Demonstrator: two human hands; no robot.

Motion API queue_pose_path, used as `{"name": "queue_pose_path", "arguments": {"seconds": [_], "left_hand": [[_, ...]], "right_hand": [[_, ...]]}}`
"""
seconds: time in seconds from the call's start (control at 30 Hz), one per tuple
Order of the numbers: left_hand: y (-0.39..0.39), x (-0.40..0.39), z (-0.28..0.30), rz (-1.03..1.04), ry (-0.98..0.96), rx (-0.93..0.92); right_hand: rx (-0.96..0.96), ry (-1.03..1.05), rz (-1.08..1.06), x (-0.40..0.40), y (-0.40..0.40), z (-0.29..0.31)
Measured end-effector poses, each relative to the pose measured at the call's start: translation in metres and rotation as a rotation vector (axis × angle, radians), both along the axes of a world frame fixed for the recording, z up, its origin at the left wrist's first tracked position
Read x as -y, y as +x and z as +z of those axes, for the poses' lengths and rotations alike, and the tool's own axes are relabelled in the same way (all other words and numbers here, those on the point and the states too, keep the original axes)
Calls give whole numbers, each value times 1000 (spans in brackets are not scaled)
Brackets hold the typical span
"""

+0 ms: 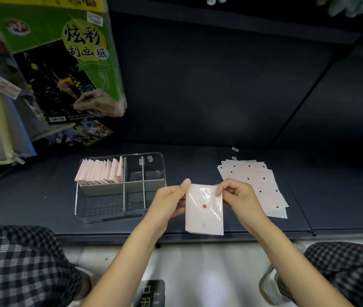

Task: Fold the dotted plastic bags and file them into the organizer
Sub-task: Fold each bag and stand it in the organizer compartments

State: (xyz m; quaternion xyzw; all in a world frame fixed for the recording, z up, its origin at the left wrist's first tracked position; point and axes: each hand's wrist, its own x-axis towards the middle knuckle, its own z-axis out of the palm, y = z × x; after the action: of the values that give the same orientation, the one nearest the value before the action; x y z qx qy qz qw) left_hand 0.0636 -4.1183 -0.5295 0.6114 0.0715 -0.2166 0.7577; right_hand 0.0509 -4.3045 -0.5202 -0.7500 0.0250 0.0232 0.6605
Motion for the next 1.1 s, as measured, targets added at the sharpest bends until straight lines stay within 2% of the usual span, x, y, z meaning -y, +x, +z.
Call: {"name": "queue_pose_path", "arguments": {"seconds": [0.17, 0.3, 0.5, 0.63, 0.7, 0.77, 0.97, 1.1], "left_hand": [[3, -1, -2, 66, 23, 54], [8, -3, -1, 92, 326, 332], [21, -23, 16, 39, 678, 633], [22, -24, 27, -81, 697, 746], [26, -25, 26, -91, 645, 721], [33, -31, 21, -119, 545, 604], [59, -63, -4, -198, 401, 318], [74, -81, -17, -189, 378, 291]], "right_hand": [[-48, -8, 69, -1, 3, 4], [-104, 35, 120, -7, 10, 5], [-99, -162, 288, -7, 22, 27], [-58, -475, 473, -24, 34, 39], [-28, -604, 533, -29, 40, 39], [-28, -631, 521, -28, 47, 41], [-122, -415, 461, -28, 72, 40], [-281, -375, 498, -51, 89, 21]]}}
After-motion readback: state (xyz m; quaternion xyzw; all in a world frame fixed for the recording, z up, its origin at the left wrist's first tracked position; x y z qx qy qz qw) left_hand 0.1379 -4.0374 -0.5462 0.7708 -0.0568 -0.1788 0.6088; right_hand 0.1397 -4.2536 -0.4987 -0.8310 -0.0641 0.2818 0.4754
